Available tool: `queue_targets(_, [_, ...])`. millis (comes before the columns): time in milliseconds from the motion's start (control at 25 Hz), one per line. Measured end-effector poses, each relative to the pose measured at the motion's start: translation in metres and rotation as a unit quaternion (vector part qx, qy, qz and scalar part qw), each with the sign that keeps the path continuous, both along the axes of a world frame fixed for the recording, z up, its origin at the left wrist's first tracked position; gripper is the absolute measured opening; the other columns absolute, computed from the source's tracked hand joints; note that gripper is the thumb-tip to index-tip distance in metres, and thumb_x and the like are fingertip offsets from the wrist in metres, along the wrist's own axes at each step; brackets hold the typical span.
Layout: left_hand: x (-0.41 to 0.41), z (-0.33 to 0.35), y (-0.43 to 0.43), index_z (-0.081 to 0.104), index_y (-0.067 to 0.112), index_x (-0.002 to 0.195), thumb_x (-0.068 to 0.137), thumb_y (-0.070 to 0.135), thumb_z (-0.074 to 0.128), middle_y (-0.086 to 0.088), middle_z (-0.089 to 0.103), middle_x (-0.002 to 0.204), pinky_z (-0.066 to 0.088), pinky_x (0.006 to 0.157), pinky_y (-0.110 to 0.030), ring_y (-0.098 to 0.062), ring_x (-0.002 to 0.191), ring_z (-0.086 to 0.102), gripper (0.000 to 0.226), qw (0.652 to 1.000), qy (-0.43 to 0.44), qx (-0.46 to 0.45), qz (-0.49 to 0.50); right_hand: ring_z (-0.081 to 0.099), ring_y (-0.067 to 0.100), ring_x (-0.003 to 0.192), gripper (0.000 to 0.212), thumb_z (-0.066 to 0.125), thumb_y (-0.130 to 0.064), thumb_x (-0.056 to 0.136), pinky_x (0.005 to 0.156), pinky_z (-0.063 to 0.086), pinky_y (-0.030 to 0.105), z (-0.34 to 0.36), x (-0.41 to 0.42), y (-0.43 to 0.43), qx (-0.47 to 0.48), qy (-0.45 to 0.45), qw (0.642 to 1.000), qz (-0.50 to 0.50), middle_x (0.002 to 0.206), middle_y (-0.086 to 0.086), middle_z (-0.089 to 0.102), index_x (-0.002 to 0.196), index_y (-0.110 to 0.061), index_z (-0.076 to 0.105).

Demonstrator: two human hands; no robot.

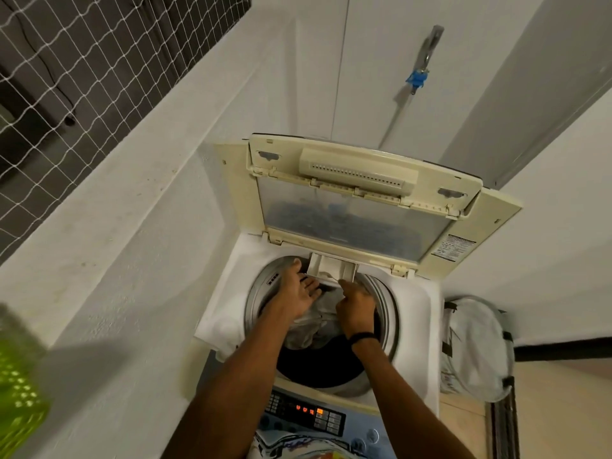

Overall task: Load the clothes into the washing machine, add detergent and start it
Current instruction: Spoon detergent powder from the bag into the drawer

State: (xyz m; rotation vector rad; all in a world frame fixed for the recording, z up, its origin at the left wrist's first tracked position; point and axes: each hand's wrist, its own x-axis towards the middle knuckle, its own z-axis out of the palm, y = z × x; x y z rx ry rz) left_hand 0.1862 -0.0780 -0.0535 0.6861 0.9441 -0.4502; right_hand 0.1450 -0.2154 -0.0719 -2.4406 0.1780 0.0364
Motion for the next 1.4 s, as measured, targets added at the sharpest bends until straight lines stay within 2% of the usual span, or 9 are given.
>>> queue_targets(280, [-0.002,-0.001,0.001,0.028,0.002,0.150,0.098,0.048,0.048,-0.020,0.043,0.146,0.035,0.112,-0.047,-0.033,0.133,0.045,0.071,1.000,-0.008,-0.005,0.006,0.068,0.030,0.097,0.049,0.051,0.018,0.076,0.079,0.044,0.019,-0.001,0.002,0.000,-0.023,0.005,1.000,-0.017,0.107,0.017,0.072,0.115,-0.004,0.070])
queue_targets(440, [-0.004,0.007,0.007,0.028,0.004,0.151,0.098,0.047,0.048,-0.021,0.045,0.143,0.037,0.110,-0.046,-0.034,0.130,0.047,0.071,0.999,-0.029,0.009,0.013,0.068,0.029,0.086,0.034,0.056,0.010,0.079,0.081,0.054,0.030,0.014,0.006,-0.001,0.016,-0.035,0.996,-0.081,0.095,0.014,0.074,0.103,-0.005,0.074])
queue_targets(560, [-0.007,0.032,0.018,0.039,0.004,0.145,0.100,0.043,0.047,-0.019,0.048,0.140,0.040,0.110,-0.043,-0.032,0.131,0.048,0.059,0.995,-0.066,0.077,0.016,0.071,0.028,0.085,0.019,0.064,-0.002,0.082,0.082,0.057,0.036,0.030,0.011,0.002,0.210,0.009,0.963,-0.168,0.091,0.013,0.076,0.096,-0.006,0.076])
queue_targets(640, [-0.010,0.055,0.030,0.058,0.010,0.117,0.100,0.037,0.049,-0.014,0.058,0.111,0.048,0.089,-0.036,-0.025,0.101,0.061,0.034,0.984,-0.091,0.152,0.037,0.073,0.031,0.088,0.017,0.064,0.003,0.082,0.079,0.060,0.037,0.049,0.012,0.010,0.433,0.071,0.872,-0.216,0.090,0.016,0.075,0.092,-0.003,0.076])
queue_targets(720, [-0.018,0.084,0.048,0.062,0.016,0.092,0.099,0.031,0.052,-0.008,0.061,0.092,0.049,0.075,-0.032,-0.019,0.079,0.060,0.019,0.961,-0.120,0.233,0.082,0.072,0.033,0.093,0.017,0.060,0.010,0.083,0.071,0.060,0.030,0.075,0.010,0.024,0.545,0.117,0.801,-0.220,0.092,0.020,0.074,0.093,0.004,0.073])
queue_targets(800, [-0.032,0.112,0.068,0.063,0.022,0.097,0.097,0.025,0.054,-0.009,0.068,0.103,0.054,0.082,-0.033,-0.022,0.090,0.066,0.010,0.929,-0.168,0.301,0.136,0.072,0.033,0.092,0.018,0.057,0.012,0.085,0.069,0.060,0.028,0.105,0.007,0.042,0.586,0.144,0.774,-0.190,0.095,0.023,0.073,0.097,0.009,0.069])
queue_targets(1000, [-0.087,0.187,0.113,0.065,0.018,0.106,0.095,0.020,0.059,-0.013,0.070,0.105,0.055,0.085,-0.030,-0.020,0.091,0.067,0.013,0.853,-0.274,0.365,0.254,0.072,0.033,0.088,0.019,0.054,0.010,0.087,0.079,0.061,0.035,0.164,-0.014,0.092,0.597,0.166,0.783,-0.058,0.092,0.024,0.073,0.097,0.008,0.069])
queue_targets(1200, [-0.148,0.233,0.150,0.066,0.016,0.109,0.097,0.026,0.057,-0.009,0.072,0.101,0.056,0.089,-0.034,-0.018,0.092,0.068,0.018,0.788,-0.299,0.448,0.300,0.070,0.036,0.086,0.024,0.048,0.013,0.086,0.072,0.061,0.030,0.212,-0.040,0.141,0.590,0.219,0.776,0.048,0.092,0.030,0.069,0.102,0.016,0.065])
queue_targets(1400, [-0.212,0.273,0.187,0.067,0.008,0.107,0.095,0.014,0.061,-0.012,0.072,0.099,0.054,0.082,-0.030,-0.013,0.086,0.065,0.015,0.701,-0.292,0.554,0.342,0.072,0.034,0.083,0.023,0.049,0.013,0.085,0.076,0.061,0.032,0.250,-0.070,0.192,0.570,0.249,0.765,0.166,0.084,0.026,0.072,0.096,0.012,0.069])
